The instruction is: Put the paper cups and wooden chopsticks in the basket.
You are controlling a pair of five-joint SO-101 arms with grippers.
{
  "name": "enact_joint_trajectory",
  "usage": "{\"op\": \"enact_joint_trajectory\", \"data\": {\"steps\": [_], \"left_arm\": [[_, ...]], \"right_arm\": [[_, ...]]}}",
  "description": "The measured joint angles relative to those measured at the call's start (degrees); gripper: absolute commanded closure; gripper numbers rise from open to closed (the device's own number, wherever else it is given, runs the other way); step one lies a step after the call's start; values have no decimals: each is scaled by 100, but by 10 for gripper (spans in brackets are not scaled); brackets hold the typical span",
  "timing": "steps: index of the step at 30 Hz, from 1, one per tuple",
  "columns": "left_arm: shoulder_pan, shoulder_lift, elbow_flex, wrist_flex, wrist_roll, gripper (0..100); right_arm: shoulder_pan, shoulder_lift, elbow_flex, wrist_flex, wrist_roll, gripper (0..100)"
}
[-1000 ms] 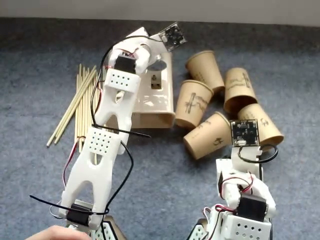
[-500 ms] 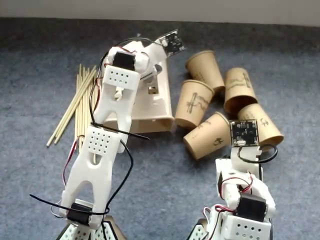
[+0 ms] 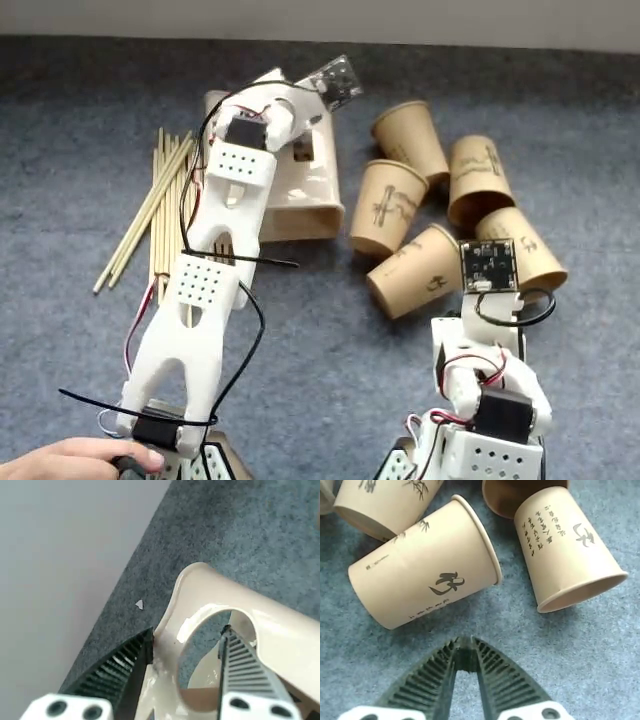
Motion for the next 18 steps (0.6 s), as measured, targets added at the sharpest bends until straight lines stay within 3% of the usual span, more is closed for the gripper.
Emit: {"op": "enact_joint_trajectory", "data": {"steps": [5,13,18], "left_arm": [[0,26,9,-211,-9,939],[-62,-431,18,-246,-9,941],[-53,-1222,18,299,0,941]], "right_arm": [[0,9,9,0,0,992],[0,18,9,0,0,992],[0,18,9,0,0,992]]}}
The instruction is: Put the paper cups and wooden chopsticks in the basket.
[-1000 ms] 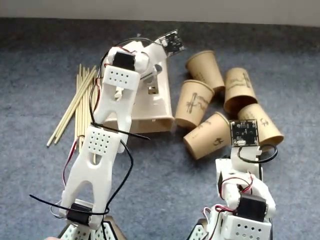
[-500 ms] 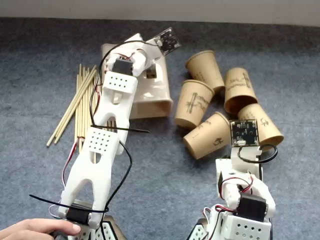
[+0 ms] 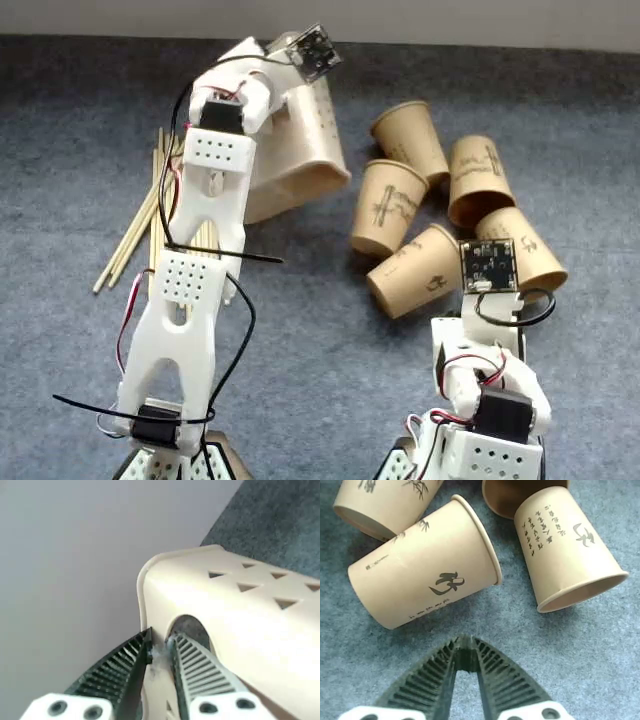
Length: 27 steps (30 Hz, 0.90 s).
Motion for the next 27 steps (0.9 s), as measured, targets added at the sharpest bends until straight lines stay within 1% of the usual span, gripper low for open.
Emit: {"op": "enact_joint_trajectory", "data": {"steps": [10,13,18,20,24,27], "left_arm": [[378,-1609,0,1574,0,941],[492,-1952,0,2286,0,941],[607,-2505,0,3692,0,944],[571,-2567,0,3859,0,944],[202,-2567,0,3956,44,944],[-9,-2567,0,3974,413,944]], "right_arm": [[0,0,0,0,0,992],[0,0,0,0,0,992],[0,0,0,0,0,992],[0,0,0,0,0,992],[0,-9,0,0,0,992],[0,-9,0,0,0,992]]}}
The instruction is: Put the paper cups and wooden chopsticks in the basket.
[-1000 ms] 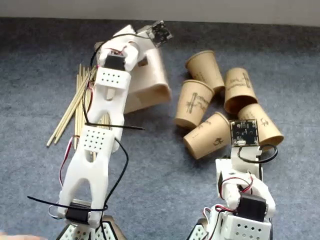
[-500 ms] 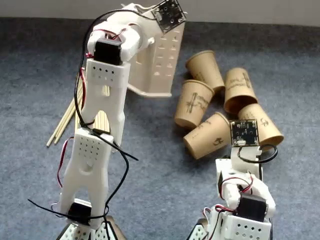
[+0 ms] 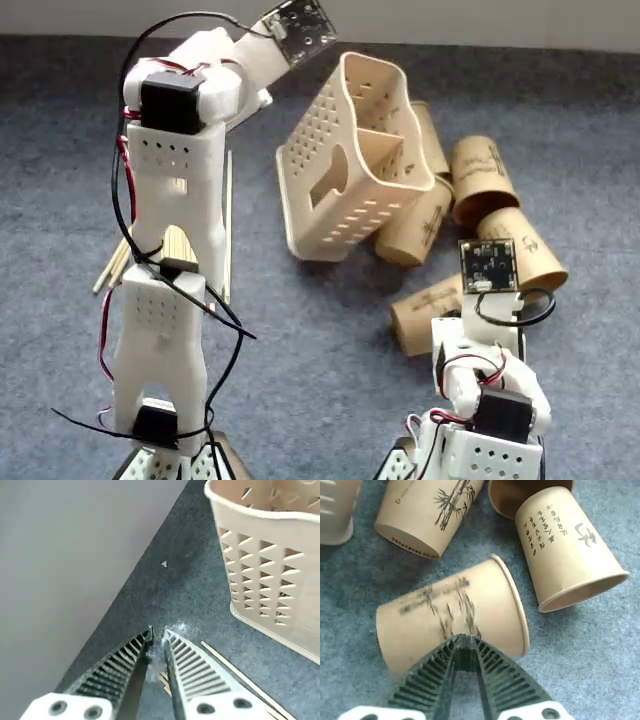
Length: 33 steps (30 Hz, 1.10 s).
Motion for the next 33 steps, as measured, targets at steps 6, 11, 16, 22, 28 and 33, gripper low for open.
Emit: {"op": "enact_joint_trajectory", "data": {"steps": [6,11,16,22,28,33], "left_arm": [[-237,0,0,0,563,944],[-519,0,0,0,1345,944],[-862,0,0,0,1934,942],[-1231,-18,246,0,2312,941],[-1600,-18,1468,0,2347,941],[-2084,-18,2708,0,2347,940]], "right_arm": [[0,0,0,0,0,992],[0,0,0,0,0,992],[0,9,0,0,0,992],[0,9,0,0,0,992],[0,9,0,0,0,992],[0,9,0,0,0,992]]}}
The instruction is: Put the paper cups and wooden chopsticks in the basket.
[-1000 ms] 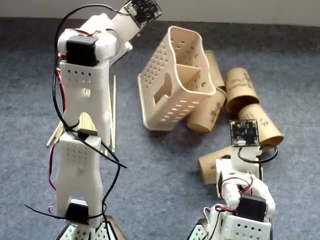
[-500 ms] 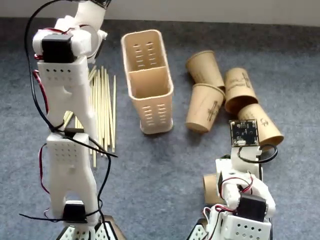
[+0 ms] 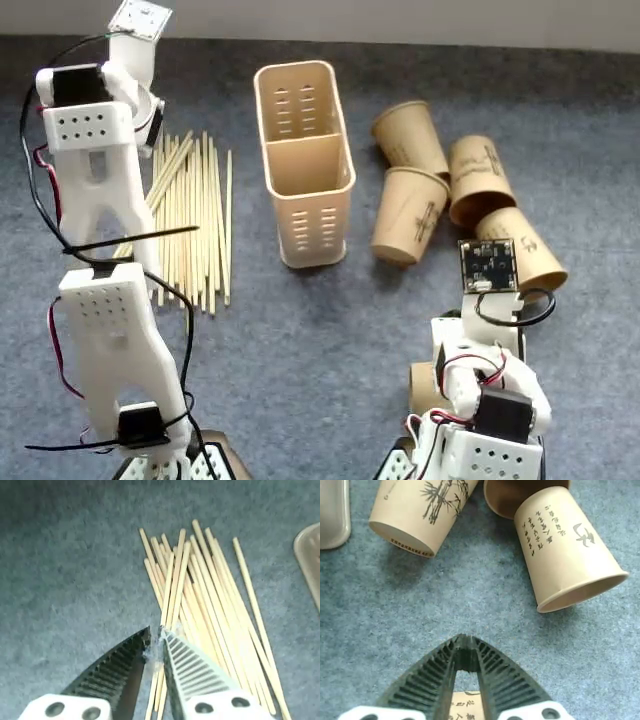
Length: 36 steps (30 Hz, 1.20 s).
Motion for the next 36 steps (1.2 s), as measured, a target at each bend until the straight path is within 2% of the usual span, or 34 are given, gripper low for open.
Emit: {"op": "enact_joint_trajectory", "data": {"steps": [5,9,14,16,22,26,31,36], "left_arm": [[-167,0,1046,-9,114,915],[-79,-316,1987,-26,993,855],[211,-1090,3015,-35,1960,853],[352,-1380,3490,-114,2075,853],[800,-2321,5600,-1398,2136,853],[809,-3332,6901,-2127,2136,853],[993,-4598,8360,-3165,2145,853],[1310,-5266,9538,-4255,2136,850]], "right_arm": [[0,0,0,0,0,992],[220,0,0,0,0,992],[571,114,-141,-26,123,992],[589,484,-475,-79,176,992],[642,2629,-2189,-123,211,992],[888,3815,-3077,132,211,992],[1143,3842,-3024,229,598,992],[1591,3033,-2497,237,958,992]]}}
